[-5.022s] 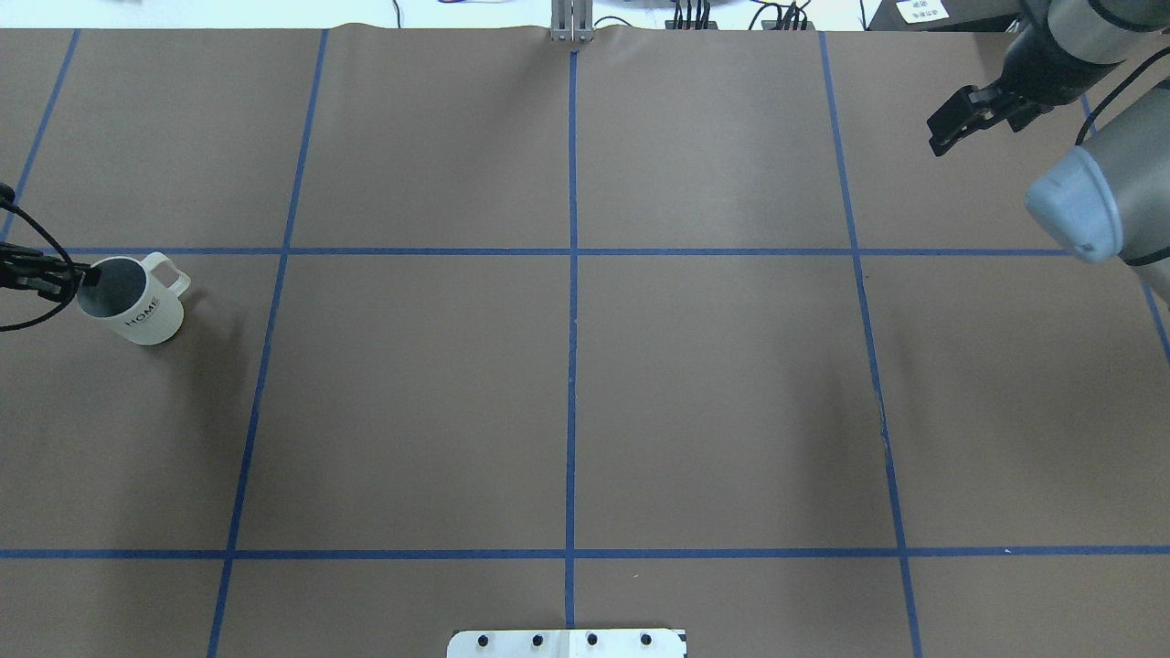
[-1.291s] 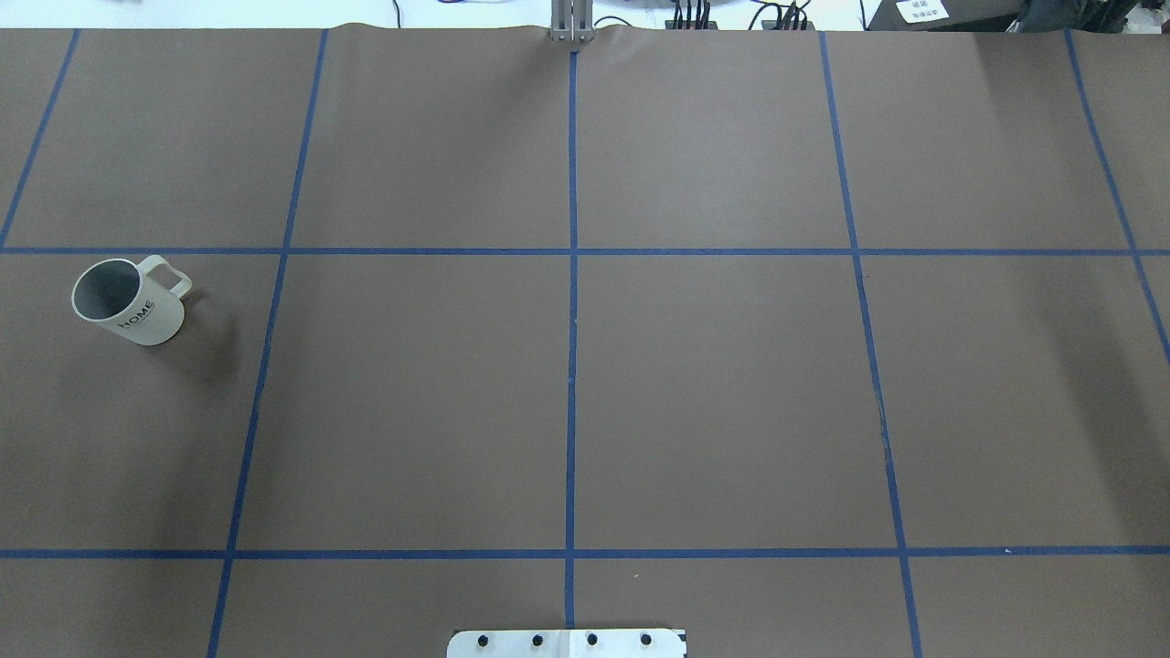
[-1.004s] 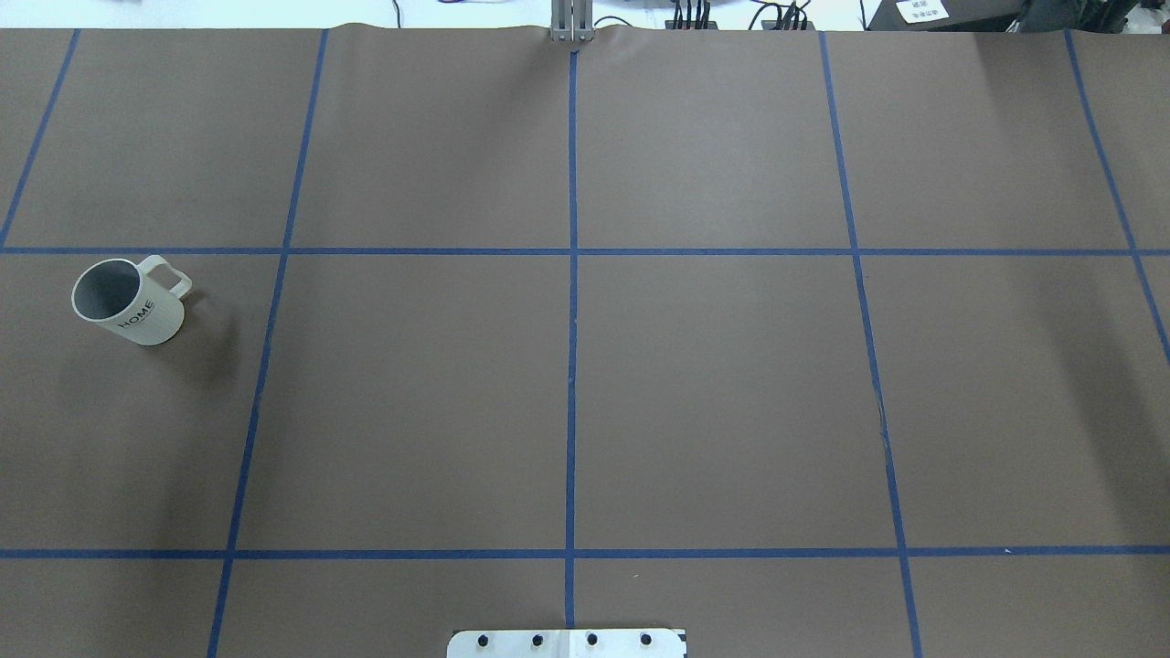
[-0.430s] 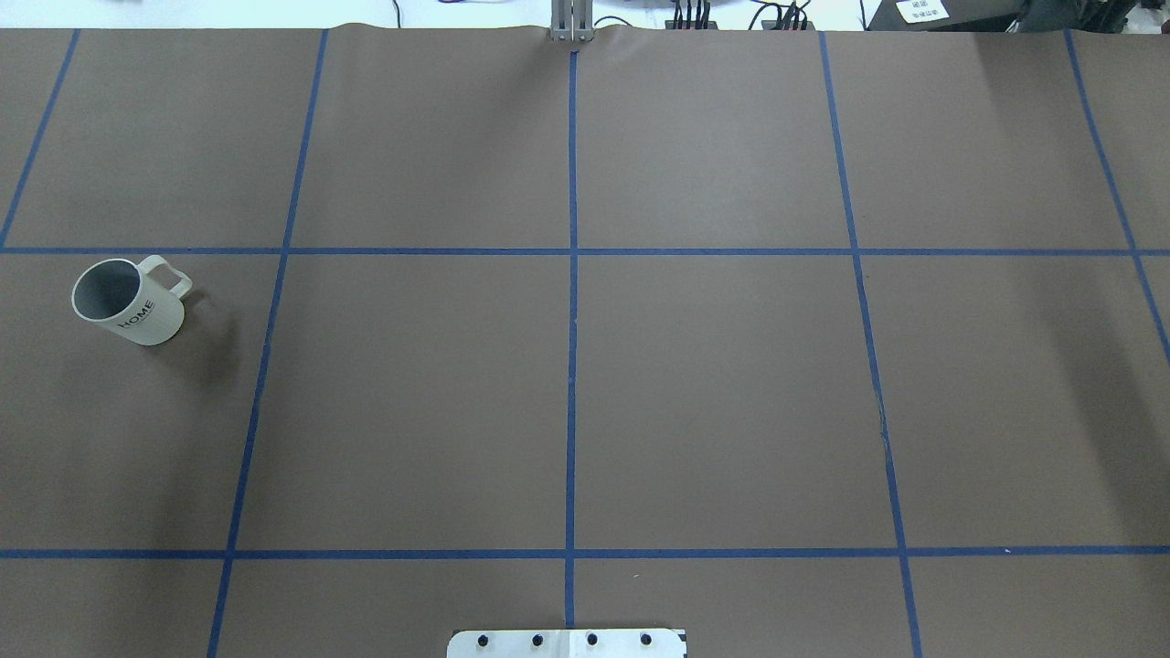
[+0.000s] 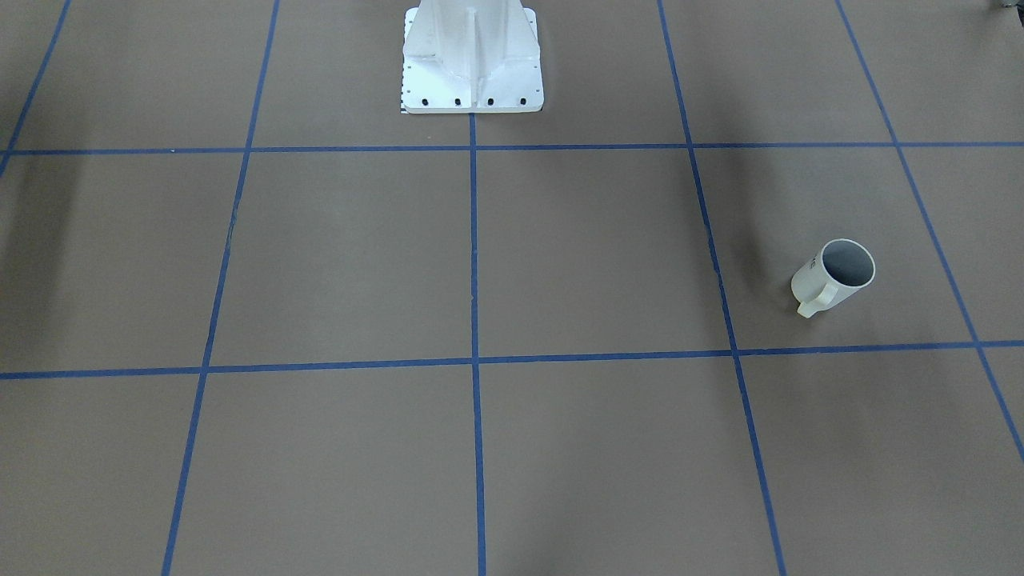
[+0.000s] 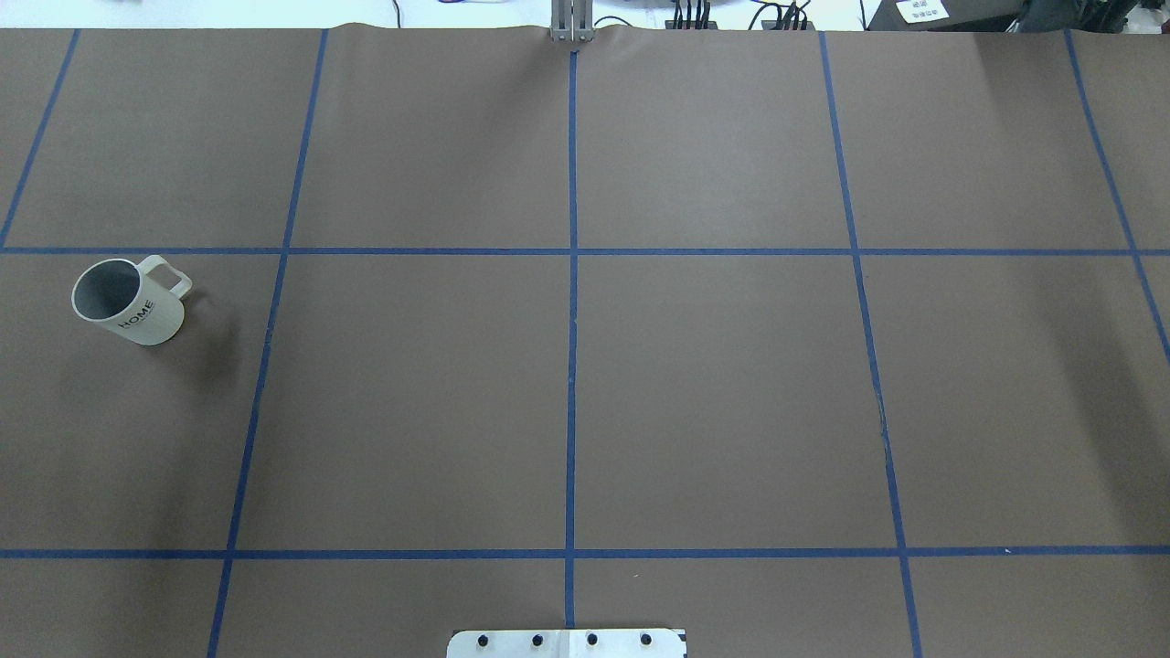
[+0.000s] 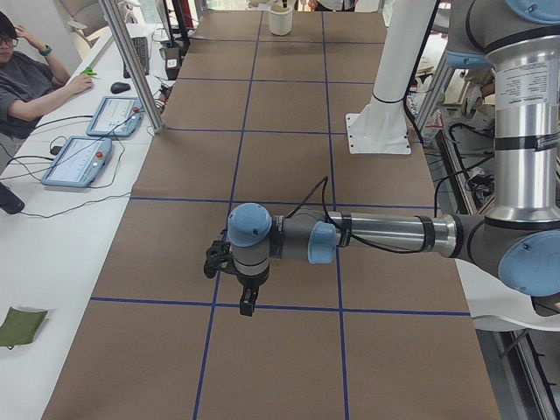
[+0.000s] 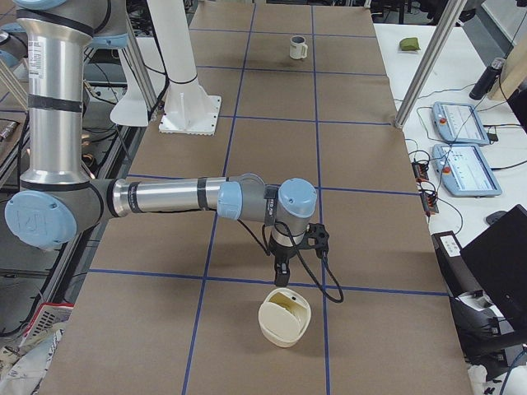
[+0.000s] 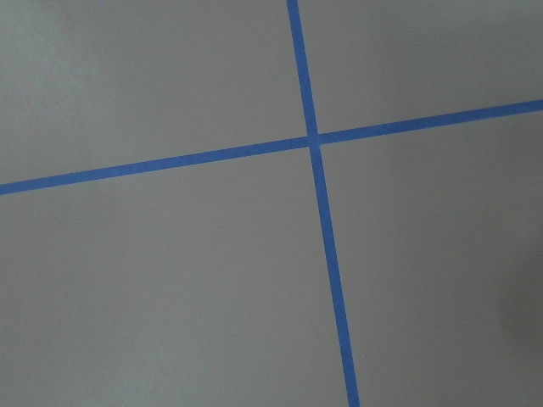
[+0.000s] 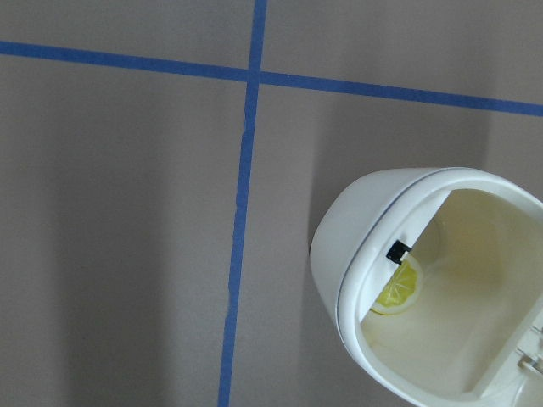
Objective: Left arm hands cup to right arm to dump lemon
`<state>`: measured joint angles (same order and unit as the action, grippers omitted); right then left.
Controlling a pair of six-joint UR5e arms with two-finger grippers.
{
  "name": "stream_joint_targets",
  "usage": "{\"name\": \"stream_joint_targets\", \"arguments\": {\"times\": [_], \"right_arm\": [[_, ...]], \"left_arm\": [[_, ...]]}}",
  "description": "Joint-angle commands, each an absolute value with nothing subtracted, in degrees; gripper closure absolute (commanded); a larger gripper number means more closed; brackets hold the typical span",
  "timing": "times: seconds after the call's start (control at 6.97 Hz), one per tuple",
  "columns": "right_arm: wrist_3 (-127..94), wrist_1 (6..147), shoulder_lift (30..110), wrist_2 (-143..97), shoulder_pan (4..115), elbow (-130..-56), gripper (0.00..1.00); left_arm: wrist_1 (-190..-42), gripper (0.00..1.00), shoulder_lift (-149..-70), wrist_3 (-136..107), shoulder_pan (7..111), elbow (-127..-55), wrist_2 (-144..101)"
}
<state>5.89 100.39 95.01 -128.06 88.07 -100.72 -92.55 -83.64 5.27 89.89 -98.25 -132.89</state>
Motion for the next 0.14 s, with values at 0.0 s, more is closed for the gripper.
{"name": "stream_joint_targets", "arguments": {"times": [0.0], "right_arm": [[5.9, 100.4, 95.0, -128.1, 88.1, -100.7, 0.00]], "left_arm": [[-92.5, 0.00, -83.5, 5.2, 89.9, -98.3, -132.9]]}}
